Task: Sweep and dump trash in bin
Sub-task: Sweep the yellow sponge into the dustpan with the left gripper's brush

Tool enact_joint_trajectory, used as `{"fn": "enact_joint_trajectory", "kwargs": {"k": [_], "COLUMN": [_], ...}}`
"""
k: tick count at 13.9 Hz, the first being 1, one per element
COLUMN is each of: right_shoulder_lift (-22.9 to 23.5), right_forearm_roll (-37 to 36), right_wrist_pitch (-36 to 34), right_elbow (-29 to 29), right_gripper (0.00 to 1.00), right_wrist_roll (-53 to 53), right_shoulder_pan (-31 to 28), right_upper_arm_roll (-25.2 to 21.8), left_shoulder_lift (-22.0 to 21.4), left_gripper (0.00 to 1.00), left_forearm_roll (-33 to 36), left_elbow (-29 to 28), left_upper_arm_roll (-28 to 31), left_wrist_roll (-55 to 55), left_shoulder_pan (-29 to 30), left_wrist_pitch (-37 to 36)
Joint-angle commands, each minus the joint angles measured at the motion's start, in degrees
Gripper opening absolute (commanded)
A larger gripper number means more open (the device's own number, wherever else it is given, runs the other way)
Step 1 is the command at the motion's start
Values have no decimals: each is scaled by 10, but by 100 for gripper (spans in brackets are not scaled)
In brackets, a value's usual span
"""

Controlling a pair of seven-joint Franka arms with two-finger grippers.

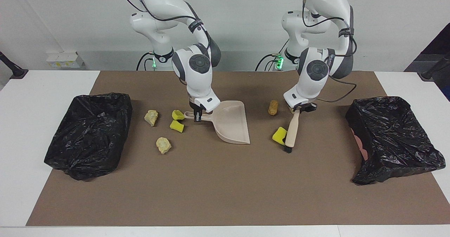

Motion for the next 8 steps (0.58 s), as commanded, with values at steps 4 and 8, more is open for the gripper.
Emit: {"fn": "enact_joint_trajectory", "kwargs": {"k": [4, 8], "right_shoulder_lift": [9, 8], "right_forearm_roll": [-14, -14], "right_wrist_pitch": [29, 29], "right_elbow": [-4, -4], "right_gripper": [0, 0], "right_wrist_roll": [40, 40], "right_shoulder_pan": [-3, -3], "right_upper_arm_roll": [2, 2], "left_shoulder_lift": [-28, -4], "left_gripper": [0, 0], "left_forearm_roll": [-79, -173], "left_elbow": [-27, 44], "left_upper_arm_roll": [-129, -165], "left_wrist_roll": [-163, -302], "left_shoulder_pan": [-11, -6], "left_wrist_pitch": [41, 32]}}
